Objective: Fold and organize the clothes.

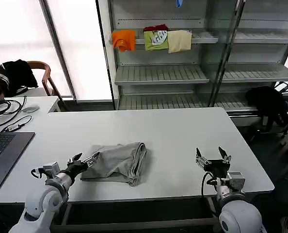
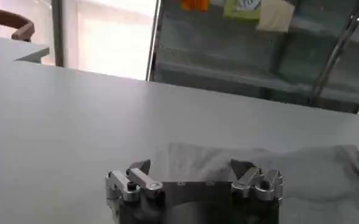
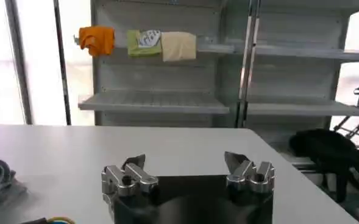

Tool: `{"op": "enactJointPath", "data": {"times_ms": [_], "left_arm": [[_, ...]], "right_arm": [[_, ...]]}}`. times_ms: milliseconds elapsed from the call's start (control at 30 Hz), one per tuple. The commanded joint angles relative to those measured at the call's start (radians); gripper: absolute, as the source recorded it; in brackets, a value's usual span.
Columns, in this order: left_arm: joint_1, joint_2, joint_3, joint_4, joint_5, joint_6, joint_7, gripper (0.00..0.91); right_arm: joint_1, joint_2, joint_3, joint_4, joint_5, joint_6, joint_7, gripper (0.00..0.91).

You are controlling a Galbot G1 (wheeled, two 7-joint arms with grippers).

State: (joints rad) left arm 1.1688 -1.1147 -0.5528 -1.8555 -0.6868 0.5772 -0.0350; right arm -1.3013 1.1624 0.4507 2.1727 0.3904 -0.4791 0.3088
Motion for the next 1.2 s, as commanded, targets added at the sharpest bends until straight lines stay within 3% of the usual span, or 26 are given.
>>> {"op": "enactJointPath", "data": {"times_ms": [33, 167, 267, 300, 367, 400, 433, 1000, 1200], "left_arm": [[0.016, -0.005, -0.007, 0.024, 0.024, 0.000, 0.017, 0.907], [0.022, -0.010, -0.001, 0.025, 0.033, 0.000, 0.021, 0.907], [0.026, -0.013, 0.001, 0.029, 0.038, 0.000, 0.026, 0.685], [0.027, -0.015, 0.002, 0.030, 0.040, 0.000, 0.026, 0.504], [0.029, -0.017, 0.003, 0.029, 0.043, 0.000, 0.028, 0.272], [0.031, -0.018, 0.004, 0.028, 0.044, 0.000, 0.028, 0.060], [0.032, -0.019, 0.005, 0.027, 0.046, 0.000, 0.029, 0.020], [0.048, -0.027, -0.016, -0.007, 0.054, -0.049, 0.033, 0.010], [0.075, 0.040, -0.131, -0.028, 0.014, -0.050, 0.044, 0.010]], "right_arm": [[0.001, 0.000, -0.002, 0.000, 0.001, 0.001, 0.000, 0.907], [0.002, 0.001, -0.004, 0.001, 0.001, 0.001, 0.000, 0.907], [0.003, 0.001, -0.004, 0.000, 0.002, 0.003, 0.000, 0.907], [0.003, 0.001, -0.003, -0.001, 0.003, 0.003, 0.000, 0.907], [0.003, 0.000, -0.003, -0.003, 0.004, 0.005, 0.000, 0.907], [0.003, 0.000, -0.002, -0.003, 0.004, 0.005, 0.000, 0.907], [0.004, -0.001, -0.002, -0.004, 0.004, 0.005, 0.000, 0.907], [0.014, -0.004, -0.003, -0.005, 0.006, 0.004, 0.004, 0.907], [0.029, -0.007, -0.006, -0.010, 0.017, 0.001, 0.009, 0.907]]}}
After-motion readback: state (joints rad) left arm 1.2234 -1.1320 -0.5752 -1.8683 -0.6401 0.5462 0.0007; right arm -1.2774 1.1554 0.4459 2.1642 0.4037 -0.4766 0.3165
